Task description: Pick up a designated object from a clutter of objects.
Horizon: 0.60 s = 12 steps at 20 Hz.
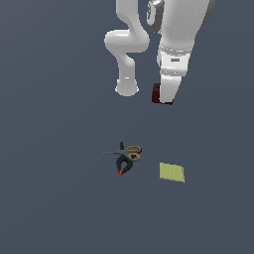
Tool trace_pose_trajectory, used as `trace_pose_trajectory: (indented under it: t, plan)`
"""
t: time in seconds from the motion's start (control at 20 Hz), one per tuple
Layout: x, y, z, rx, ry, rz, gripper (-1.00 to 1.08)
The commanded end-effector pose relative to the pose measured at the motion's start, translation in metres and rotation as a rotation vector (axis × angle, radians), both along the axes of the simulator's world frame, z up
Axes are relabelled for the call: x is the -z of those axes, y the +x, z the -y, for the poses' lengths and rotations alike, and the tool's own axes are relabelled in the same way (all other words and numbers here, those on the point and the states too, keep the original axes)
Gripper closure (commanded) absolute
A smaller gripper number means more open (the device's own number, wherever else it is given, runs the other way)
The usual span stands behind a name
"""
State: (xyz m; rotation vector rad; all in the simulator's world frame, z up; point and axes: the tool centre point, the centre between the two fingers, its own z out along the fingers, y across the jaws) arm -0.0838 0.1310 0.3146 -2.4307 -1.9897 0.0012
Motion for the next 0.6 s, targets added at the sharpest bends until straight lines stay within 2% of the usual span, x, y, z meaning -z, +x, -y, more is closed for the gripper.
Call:
trace_pose_trajectory:
  t: [0.0, 0.55]
  plan:
    - [-0.015, -0.008, -0.001, 0.0, 0.001, 0.001, 1.08]
    - [-0.044, -0.021, -0.004, 0.001, 0.0, 0.001, 1.08]
